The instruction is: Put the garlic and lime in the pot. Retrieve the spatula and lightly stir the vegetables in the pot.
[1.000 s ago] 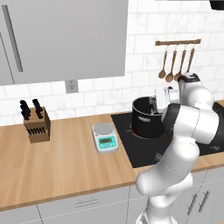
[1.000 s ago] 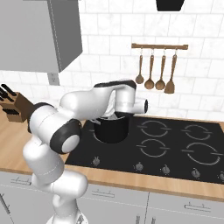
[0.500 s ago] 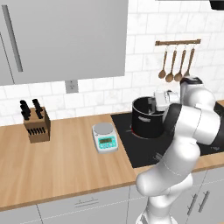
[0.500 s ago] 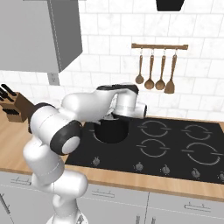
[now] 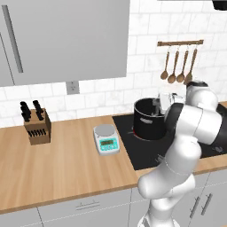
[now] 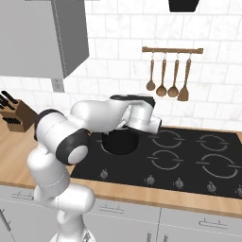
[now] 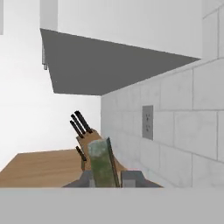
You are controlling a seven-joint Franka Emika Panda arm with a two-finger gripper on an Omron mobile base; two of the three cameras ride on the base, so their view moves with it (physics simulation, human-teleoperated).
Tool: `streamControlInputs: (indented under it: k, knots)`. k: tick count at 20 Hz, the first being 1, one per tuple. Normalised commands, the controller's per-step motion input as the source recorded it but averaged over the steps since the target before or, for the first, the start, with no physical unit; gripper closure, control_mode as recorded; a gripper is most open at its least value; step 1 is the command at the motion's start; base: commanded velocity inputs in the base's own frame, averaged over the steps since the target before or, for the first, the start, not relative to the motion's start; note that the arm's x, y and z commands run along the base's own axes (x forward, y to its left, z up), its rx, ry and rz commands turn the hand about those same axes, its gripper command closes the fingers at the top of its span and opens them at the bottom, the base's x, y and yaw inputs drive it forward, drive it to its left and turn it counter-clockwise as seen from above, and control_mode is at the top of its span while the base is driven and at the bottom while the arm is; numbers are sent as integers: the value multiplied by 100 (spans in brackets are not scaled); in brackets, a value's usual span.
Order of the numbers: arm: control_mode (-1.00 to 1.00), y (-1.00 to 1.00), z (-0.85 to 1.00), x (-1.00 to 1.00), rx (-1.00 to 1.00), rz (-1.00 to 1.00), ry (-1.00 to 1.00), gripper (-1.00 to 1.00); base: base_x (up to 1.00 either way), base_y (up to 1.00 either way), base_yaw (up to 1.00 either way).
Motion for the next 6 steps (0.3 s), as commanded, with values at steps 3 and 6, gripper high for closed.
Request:
streamControlInputs:
  k: [3, 6]
  knots:
    - [-100, -40, 23, 0, -5, 0, -18, 100, 0, 0, 0]
    - [-100, -22, 10, 0, -7, 0, -5, 100, 0, 0, 0]
